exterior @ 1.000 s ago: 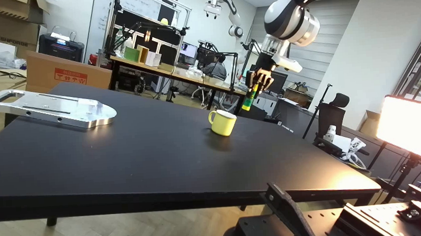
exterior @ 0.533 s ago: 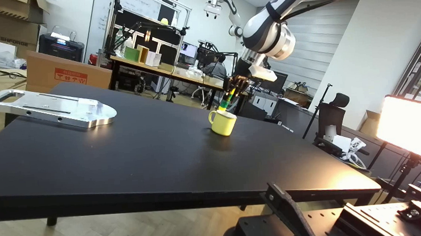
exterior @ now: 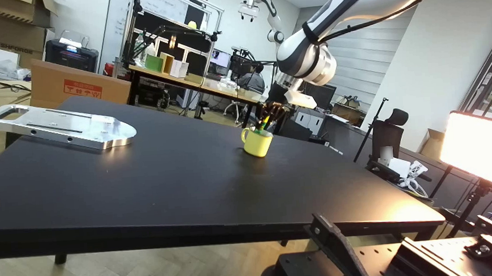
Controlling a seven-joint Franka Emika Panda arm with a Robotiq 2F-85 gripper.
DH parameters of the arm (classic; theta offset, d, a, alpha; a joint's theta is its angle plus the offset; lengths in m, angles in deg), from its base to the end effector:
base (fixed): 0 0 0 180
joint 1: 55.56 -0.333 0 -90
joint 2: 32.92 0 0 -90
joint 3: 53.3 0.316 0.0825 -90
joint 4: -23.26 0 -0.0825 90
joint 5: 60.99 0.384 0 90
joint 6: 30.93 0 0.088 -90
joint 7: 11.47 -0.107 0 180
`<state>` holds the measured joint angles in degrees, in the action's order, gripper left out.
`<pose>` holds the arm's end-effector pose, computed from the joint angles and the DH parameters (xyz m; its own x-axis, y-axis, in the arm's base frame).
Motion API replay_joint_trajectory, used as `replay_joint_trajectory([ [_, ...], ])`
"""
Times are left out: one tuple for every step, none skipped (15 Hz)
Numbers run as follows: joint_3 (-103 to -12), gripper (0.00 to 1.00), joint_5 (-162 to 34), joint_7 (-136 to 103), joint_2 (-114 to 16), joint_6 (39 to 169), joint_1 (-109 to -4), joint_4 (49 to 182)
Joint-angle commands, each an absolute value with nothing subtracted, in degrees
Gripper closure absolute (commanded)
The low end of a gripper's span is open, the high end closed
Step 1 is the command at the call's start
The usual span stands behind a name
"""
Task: Pick the object and put it in the cup
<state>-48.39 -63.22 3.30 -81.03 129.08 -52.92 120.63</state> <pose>0.6881 0.0223 0.1332 0.9237 0.2847 0.2563 0.2882 -0.9572 0.0245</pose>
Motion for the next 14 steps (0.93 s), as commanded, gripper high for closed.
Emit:
replay_joint_trajectory([
  [-47.6,0.89,-63.4,3.4,-82.9,127.0,-52.1,117.1],
  [-47.6,0.89,-63.4,3.2,-82.8,126.8,-52.1,117.0],
  [-47.5,0.39,-63.2,3.0,-82.6,126.3,-52.1,116.9],
  [-47.2,0.39,-63.0,3.2,-81.8,125.3,-51.9,117.1],
  [-47.2,0.34,-62.9,3.2,-81.0,124.8,-51.9,117.3],
  [-46.6,0.26,-62.6,3.6,-80.0,124.2,-51.4,117.8],
  [-46.5,0.20,-62.5,3.4,-78.6,124.1,-51.3,118.6],
  [-46.1,0.14,-62.3,3.6,-77.5,124.2,-50.9,119.2],
  [-45.7,0.06,-61.9,3.7,-75.8,124.2,-50.4,120.3],
  [-45.6,0.02,-61.7,3.6,-74.5,123.9,-50.1,121.0],
  [-45.7,0.00,-61.5,3.5,-73.1,123.2,-49.8,121.9],
  [-45.8,0.00,-61.0,3.3,-71.8,121.8,-49.5,122.8],
  [-46.5,0.05,-61.8,3.3,-75.9,123.6,-50.9,119.0],
  [-46.6,0.00,-61.7,3.4,-74.6,122.7,-50.6,119.7],
])
